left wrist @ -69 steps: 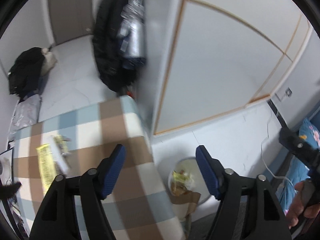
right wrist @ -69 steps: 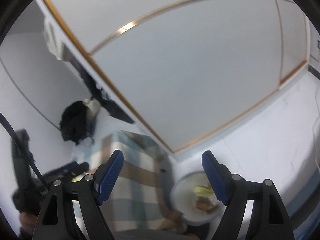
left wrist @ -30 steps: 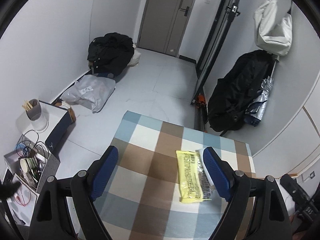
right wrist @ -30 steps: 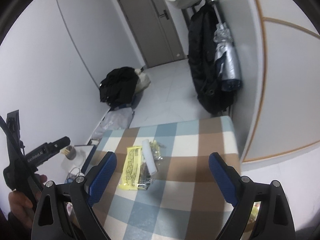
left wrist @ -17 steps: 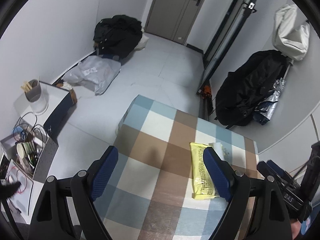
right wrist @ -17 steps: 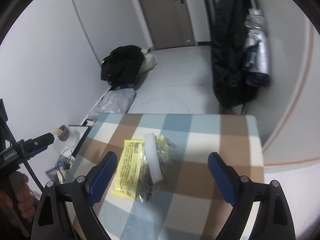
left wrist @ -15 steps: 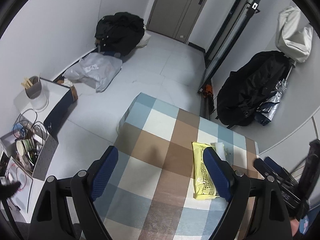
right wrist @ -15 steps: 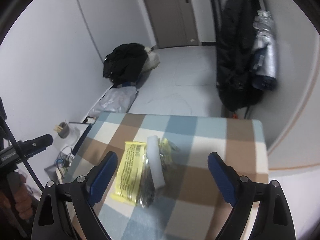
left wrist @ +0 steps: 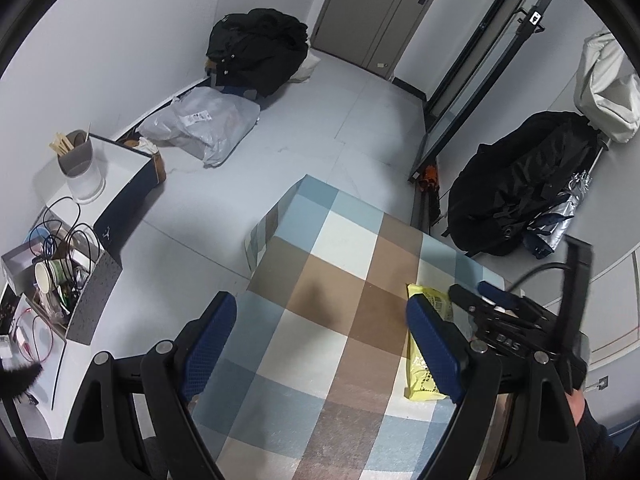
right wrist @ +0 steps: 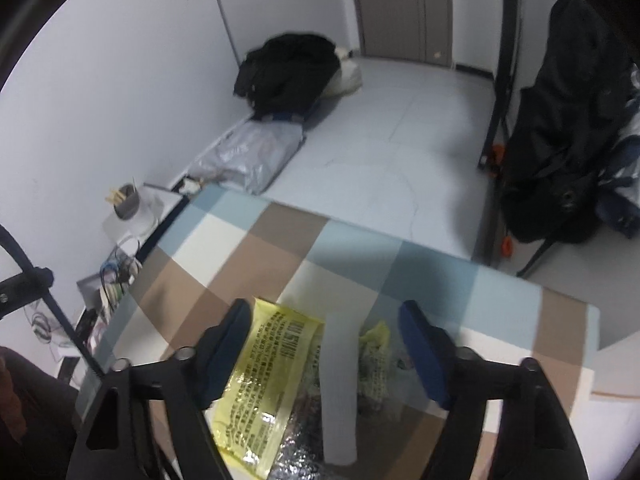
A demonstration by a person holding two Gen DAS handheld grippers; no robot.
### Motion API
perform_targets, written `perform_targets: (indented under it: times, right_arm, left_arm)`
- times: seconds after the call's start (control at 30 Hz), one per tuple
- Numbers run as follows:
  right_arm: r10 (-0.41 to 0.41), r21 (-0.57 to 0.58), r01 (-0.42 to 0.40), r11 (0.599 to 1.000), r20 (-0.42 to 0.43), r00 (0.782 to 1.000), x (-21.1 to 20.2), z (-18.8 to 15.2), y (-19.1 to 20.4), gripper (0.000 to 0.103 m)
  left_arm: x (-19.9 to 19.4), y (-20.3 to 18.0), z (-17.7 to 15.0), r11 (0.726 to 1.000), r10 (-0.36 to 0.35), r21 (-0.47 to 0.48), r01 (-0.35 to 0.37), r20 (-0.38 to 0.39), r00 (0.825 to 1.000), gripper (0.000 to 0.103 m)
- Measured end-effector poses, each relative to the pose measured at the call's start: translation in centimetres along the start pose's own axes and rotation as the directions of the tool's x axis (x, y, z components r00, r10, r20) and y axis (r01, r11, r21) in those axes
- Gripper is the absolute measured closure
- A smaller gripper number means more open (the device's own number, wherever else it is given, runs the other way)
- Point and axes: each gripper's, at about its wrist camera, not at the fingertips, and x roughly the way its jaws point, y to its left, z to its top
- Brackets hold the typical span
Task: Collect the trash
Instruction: 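Grasp the white foam stick beside the yellow wrapper with the right tool, then grasp the yellow printed wrapper with the left tool and lift it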
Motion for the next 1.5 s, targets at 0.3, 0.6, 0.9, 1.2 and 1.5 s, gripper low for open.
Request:
perform_targets:
  times: [0.3, 0.6, 0.9, 1.2, 1.5]
  right_arm:
    - [-0.062, -0.029, 0.060, 0.998, -0.066, 0.996, 1.7, -0.2, -0.1, 0.070]
    - [0.014, 0.008, -0.014, 1.000, -0.064, 0.998, -0.1, -0.8, 0.4, 0.091]
    - [0.116, 0.221, -0.114, 0.969, 0.003, 0.993, -3.8, -3.1, -1.3, 0.092]
    - [0.173, 0.361, -0.200, 0.911, 0.108, 0.979, -8.6, -5.9, -5.1, 0.092]
    - [0.120, 0.364, -0.169, 0.916, 0.153, 0.981, -11.0, -8.8, -6.9, 0.093]
  left_arm:
    - [0.4, 0.4, 0.1, 1.000, 0.002, -0.009, -0.003, -0.017, 1.000, 0.018]
    - [0.6, -0.4, -0.3, 0.999, 0.017, 0.031, -0.017, -0.018, 1.000, 0.018]
    - [1.5, -1.2, -1.0, 0.996, 0.023, 0.082, -0.019, -0.052, 0.998, 0.018]
    - [2.3, -4.5, -2.5, 0.971, -0.096, 0.205, 0.122, -0.131, 0.987, 0.018]
    - [5.7, -8.6, -3.2, 0.949, -0.119, 0.246, 0.198, -0.304, 0.945, 0.018]
